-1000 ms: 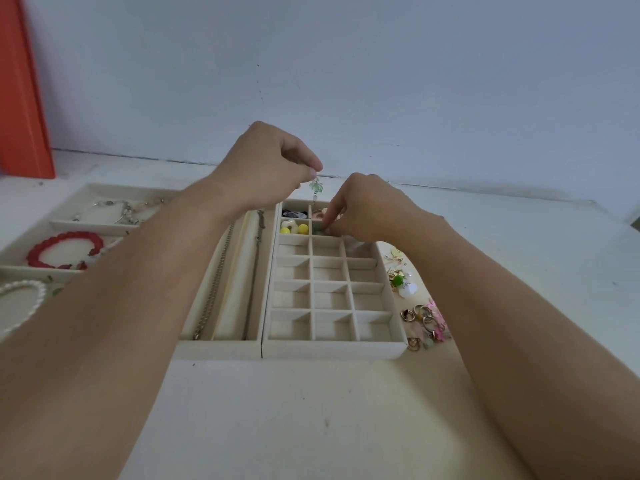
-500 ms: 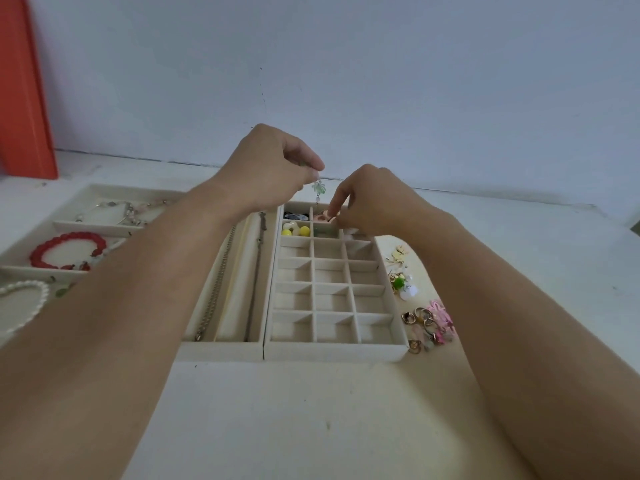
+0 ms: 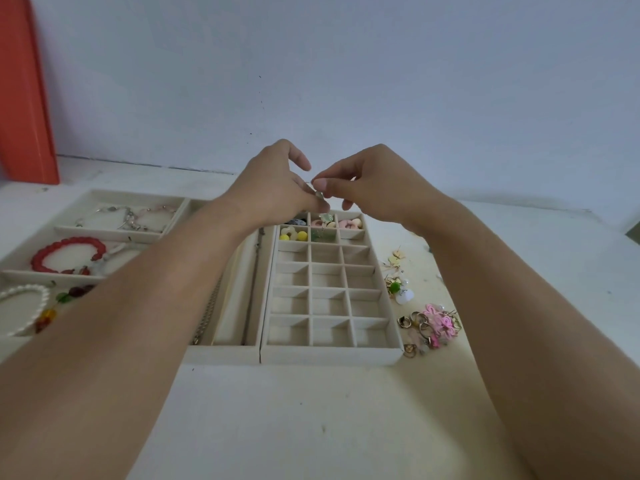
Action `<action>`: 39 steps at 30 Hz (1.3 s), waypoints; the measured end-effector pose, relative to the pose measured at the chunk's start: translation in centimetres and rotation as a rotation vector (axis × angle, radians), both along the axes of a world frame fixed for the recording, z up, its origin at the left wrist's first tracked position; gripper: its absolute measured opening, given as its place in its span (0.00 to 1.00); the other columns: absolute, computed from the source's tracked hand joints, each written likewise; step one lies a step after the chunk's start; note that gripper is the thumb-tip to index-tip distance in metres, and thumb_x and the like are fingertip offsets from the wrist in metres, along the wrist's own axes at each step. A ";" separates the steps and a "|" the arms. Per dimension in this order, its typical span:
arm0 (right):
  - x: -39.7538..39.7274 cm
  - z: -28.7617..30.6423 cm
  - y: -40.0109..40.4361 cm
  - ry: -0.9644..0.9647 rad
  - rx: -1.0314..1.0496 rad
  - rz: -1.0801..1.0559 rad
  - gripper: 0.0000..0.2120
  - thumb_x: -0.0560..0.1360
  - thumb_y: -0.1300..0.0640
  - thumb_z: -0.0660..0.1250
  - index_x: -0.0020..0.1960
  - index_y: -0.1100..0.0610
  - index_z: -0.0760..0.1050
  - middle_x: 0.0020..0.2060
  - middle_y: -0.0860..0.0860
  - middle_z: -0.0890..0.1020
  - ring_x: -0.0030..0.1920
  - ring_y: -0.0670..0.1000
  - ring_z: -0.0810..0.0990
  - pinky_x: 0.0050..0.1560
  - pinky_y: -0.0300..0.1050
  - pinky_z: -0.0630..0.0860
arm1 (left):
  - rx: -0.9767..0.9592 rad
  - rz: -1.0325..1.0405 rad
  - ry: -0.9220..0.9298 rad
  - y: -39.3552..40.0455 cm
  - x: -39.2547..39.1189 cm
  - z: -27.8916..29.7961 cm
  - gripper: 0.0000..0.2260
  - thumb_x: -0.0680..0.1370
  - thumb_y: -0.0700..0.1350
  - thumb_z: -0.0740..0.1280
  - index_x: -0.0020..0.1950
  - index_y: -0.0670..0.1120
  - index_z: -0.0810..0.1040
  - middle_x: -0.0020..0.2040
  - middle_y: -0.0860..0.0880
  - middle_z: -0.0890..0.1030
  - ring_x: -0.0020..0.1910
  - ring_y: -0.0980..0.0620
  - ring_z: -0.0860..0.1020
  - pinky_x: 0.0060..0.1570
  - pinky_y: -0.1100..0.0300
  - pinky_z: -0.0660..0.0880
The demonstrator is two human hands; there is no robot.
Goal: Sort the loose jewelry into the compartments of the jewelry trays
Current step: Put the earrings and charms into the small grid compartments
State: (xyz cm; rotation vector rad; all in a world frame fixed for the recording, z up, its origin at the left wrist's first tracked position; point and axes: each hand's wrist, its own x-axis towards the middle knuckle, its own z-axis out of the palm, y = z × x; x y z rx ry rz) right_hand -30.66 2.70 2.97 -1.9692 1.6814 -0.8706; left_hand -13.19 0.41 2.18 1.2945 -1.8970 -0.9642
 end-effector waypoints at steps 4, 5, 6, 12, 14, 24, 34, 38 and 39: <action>-0.1 0.0 -0.1 0.011 -0.011 -0.007 0.05 0.76 0.51 0.74 0.42 0.43 0.86 0.30 0.35 0.82 0.30 0.36 0.78 0.25 0.25 0.66 | 0.018 0.007 -0.002 0.1 -0.2 0.0 0.29 0.65 0.44 0.83 0.60 0.49 0.72 0.44 0.51 0.86 0.46 0.52 0.84 0.37 0.59 0.72; -0.2 0.0 -0.2 0.014 -0.009 -0.006 0.05 0.76 0.51 0.74 0.43 0.45 0.87 0.29 0.36 0.82 0.30 0.37 0.77 0.25 0.25 0.66 | 0.020 0.013 -0.001 0.1 -0.2 0.0 0.29 0.65 0.44 0.83 0.60 0.49 0.72 0.44 0.50 0.85 0.46 0.52 0.83 0.36 0.59 0.72; -0.2 0.0 -0.2 0.020 -0.004 -0.006 0.04 0.76 0.51 0.74 0.44 0.46 0.87 0.29 0.36 0.82 0.30 0.37 0.77 0.24 0.26 0.65 | 0.023 0.016 -0.001 0.1 -0.2 0.0 0.29 0.65 0.45 0.83 0.60 0.49 0.72 0.44 0.50 0.85 0.45 0.52 0.83 0.36 0.59 0.71; -0.2 0.0 -0.2 0.066 0.019 -0.027 0.02 0.75 0.50 0.75 0.45 0.44 0.87 0.28 0.36 0.81 0.31 0.40 0.76 0.24 0.26 0.65 | 0.032 0.033 -0.004 0.1 -0.3 -0.1 0.30 0.64 0.46 0.84 0.59 0.49 0.72 0.42 0.52 0.84 0.44 0.54 0.82 0.35 0.60 0.70; -0.2 0.1 -0.2 0.075 0.018 -0.028 0.03 0.76 0.50 0.74 0.44 0.44 0.86 0.28 0.37 0.81 0.31 0.40 0.77 0.25 0.26 0.66 | 0.033 0.036 0.006 0.1 -0.3 -0.1 0.30 0.64 0.45 0.84 0.60 0.49 0.72 0.43 0.51 0.85 0.45 0.53 0.83 0.36 0.59 0.71; -0.2 0.5 0.2 0.117 0.055 -0.037 0.05 0.74 0.55 0.74 0.45 0.46 0.85 0.37 0.40 0.85 0.37 0.41 0.82 0.34 0.33 0.71 | 0.049 0.014 0.024 0.1 -0.2 -0.4 0.28 0.66 0.43 0.82 0.59 0.49 0.71 0.41 0.53 0.87 0.44 0.53 0.84 0.37 0.60 0.73; -0.2 0.1 0.3 0.153 0.089 -0.054 0.05 0.71 0.58 0.75 0.40 0.49 0.85 0.35 0.45 0.86 0.38 0.48 0.86 0.38 0.42 0.81 | 0.002 0.058 0.001 -0.9 0.4 -0.7 0.32 0.67 0.42 0.82 0.66 0.51 0.72 0.43 0.54 0.86 0.43 0.58 0.83 0.36 0.64 0.71; -0.1 -0.5 0.0 0.178 0.102 -0.073 0.04 0.71 0.58 0.75 0.40 0.49 0.85 0.35 0.45 0.86 0.38 0.47 0.86 0.41 0.42 0.83 | -0.007 0.092 -0.007 -1.2 0.4 -0.9 0.33 0.69 0.41 0.80 0.70 0.49 0.70 0.43 0.54 0.86 0.50 0.57 0.81 0.46 0.62 0.72; -0.1 -0.6 0.0 0.181 0.110 -0.076 0.05 0.70 0.58 0.75 0.39 0.49 0.85 0.35 0.45 0.86 0.38 0.46 0.86 0.41 0.42 0.83 | -0.004 0.092 -0.009 -1.2 0.4 -0.9 0.32 0.69 0.41 0.80 0.70 0.49 0.70 0.44 0.54 0.86 0.51 0.56 0.81 0.47 0.61 0.73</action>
